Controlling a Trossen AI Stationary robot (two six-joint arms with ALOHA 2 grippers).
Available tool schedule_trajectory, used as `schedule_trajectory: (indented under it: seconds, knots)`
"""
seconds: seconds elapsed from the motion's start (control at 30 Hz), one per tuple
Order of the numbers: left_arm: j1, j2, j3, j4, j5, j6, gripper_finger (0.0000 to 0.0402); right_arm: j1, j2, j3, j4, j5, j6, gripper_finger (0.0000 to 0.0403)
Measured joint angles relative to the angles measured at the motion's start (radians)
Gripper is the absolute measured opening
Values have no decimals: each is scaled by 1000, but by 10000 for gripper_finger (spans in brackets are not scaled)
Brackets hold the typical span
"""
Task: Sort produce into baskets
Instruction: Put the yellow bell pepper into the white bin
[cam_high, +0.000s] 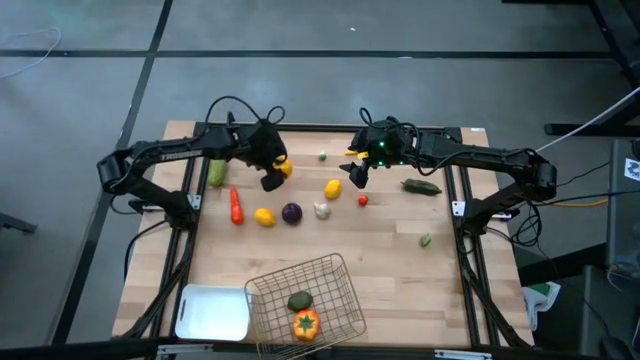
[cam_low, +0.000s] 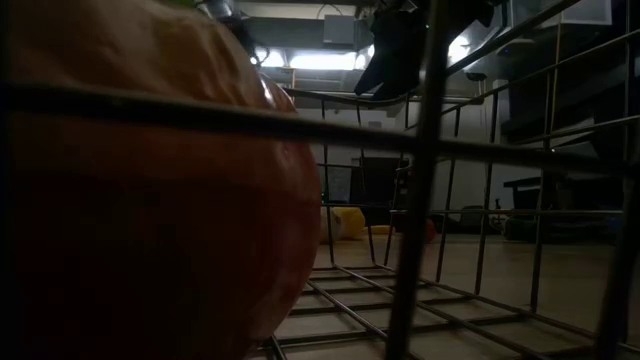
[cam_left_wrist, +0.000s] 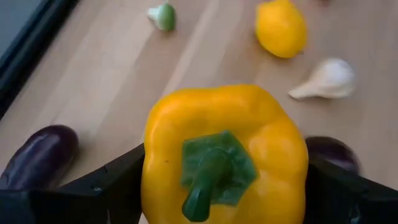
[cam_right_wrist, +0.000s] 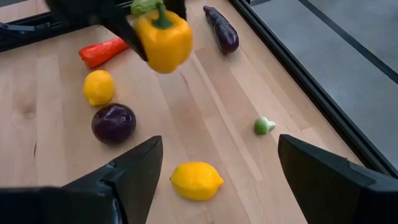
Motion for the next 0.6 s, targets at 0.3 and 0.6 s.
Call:
schedule_trajectory:
  seconds: [0.3, 0.6]
  knots:
    - [-133, -52, 157, -239, 2, -108, 317, 0, 0, 0, 1, 0, 1, 315]
    - [-337, -252, 165, -393, -4, -492, 317, 0, 0, 0, 3, 0, 6, 315]
